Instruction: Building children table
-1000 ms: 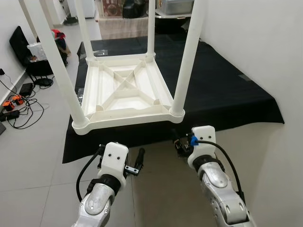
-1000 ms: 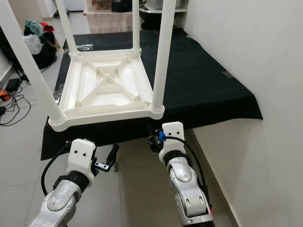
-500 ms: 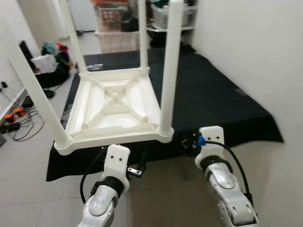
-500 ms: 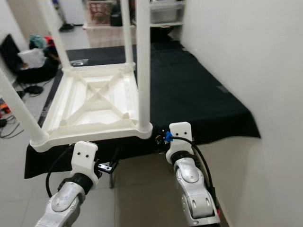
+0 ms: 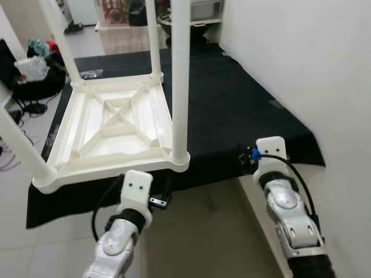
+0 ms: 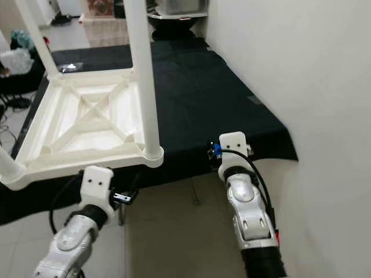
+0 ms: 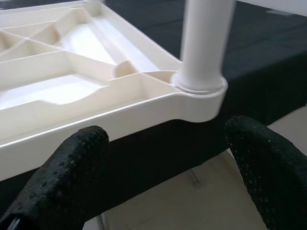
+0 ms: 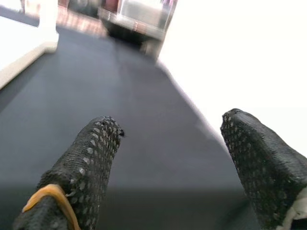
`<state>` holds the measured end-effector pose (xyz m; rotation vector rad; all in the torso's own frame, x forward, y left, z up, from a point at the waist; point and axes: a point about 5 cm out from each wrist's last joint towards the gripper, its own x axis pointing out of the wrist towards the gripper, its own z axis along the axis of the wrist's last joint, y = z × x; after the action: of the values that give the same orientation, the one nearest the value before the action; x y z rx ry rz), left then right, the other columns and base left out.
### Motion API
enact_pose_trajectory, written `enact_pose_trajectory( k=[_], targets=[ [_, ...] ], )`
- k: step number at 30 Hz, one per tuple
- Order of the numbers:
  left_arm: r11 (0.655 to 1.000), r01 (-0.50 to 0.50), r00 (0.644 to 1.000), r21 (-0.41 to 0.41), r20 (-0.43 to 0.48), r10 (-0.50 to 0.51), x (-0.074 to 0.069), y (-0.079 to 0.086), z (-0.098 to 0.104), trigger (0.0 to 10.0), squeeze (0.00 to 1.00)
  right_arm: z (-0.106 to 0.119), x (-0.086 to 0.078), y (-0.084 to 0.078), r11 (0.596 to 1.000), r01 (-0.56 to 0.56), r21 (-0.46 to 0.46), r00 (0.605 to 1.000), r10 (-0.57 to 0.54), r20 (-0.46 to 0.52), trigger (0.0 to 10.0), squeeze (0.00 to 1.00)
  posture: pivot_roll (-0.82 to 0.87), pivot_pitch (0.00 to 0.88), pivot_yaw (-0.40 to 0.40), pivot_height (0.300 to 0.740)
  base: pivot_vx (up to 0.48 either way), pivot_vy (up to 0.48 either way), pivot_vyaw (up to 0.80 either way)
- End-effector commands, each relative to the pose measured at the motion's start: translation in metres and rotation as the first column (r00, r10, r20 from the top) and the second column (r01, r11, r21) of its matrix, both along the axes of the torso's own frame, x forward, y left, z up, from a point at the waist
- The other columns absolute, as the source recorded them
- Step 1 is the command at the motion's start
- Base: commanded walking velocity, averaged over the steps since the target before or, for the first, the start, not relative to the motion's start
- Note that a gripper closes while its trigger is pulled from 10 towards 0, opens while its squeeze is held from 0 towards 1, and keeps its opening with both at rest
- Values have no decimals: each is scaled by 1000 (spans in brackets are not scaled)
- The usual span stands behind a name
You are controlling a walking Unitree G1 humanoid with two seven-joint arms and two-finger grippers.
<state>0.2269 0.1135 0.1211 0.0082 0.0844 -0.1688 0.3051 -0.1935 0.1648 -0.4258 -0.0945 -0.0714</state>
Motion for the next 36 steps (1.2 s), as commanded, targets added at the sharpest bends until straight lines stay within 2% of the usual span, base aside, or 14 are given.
enact_pose_trajectory(
  k=[1,5,10,17,19,21,23,26,28,30,33,34,35,36],
  targets=[
    [1000,-2,1000,-16,-6,2,2,0,-1,10000,0,13,2,2,992,-22,-124,996,33,85,10000,0,16,14,-32,740,0,0,0],
    [999,14,1000,-32,-6,-14,4,0,-1,10000,0,64,7,-4,911,67,-407,945,73,320,10000,0,5,11,-30,740,0,0,0],
    [998,34,999,-48,-21,-35,6,-2,-2,10000,0,90,6,-12,806,181,-564,893,106,437,10000,0,1,7,-30,740,0,0,0],
    [994,66,996,-82,-56,-71,9,-4,-4,10000,0,94,11,-4,624,162,-764,886,249,391,10000,0,-7,5,-25,740,0,0,0],
    [993,57,996,-102,-63,-64,11,-4,-4,10000,0,102,12,6,497,171,-851,868,332,368,10000,0,-16,5,-19,740,0,0,0],
    [993,57,996,-102,-63,-64,11,-4,-4,10000,0,102,12,6,497,171,-851,868,332,368,10000,0,-16,5,-19,740,0,0,0],
    [992,43,997,-122,-65,-51,14,-2,-3,10000,0,110,13,12,386,213,-897,847,385,367,10000,0,-21,3,-18,740,0,0,0],
    [992,43,997,-122,-65,-51,14,-2,-3,10000,0,110,13,12,386,213,-897,847,385,367,10000,0,-21,3,-18,740,0,0,0],
    [991,39,997,-128,-59,-47,19,-1,-1,10000,0,113,16,19,321,217,-922,837,425,345,10000,0,-29,0,-15,740,0,0,0],
    [991,42,997,-126,-57,-49,20,0,-1,10000,0,110,19,21,310,184,-933,851,424,309,10000,0,-36,0,-12,740,0,0,0],
    [991,45,997,-125,-58,-53,22,0,-1,10000,0,105,27,19,379,116,-918,886,378,268,10000,0,-34,0,-17,740,0,0,0],
    [991,44,997,-123,-58,-51,22,0,-1,10000,0,103,34,13,557,39,-829,928,287,237,10000,0,-34,0,-17,740,0,0,0],
    [992,42,997,-121,-58,-50,22,1,-1,10000,0,100,38,9,674,-15,-739,950,239,198,10000,0,-33,0,-18,740,0,0,0],
    [992,42,997,-121,-58,-50,22,1,-1,10000,0,100,38,9,674,-15,-739,950,239,198,10000,0,-33,0,-18,740,0,0,0]
  ],
)
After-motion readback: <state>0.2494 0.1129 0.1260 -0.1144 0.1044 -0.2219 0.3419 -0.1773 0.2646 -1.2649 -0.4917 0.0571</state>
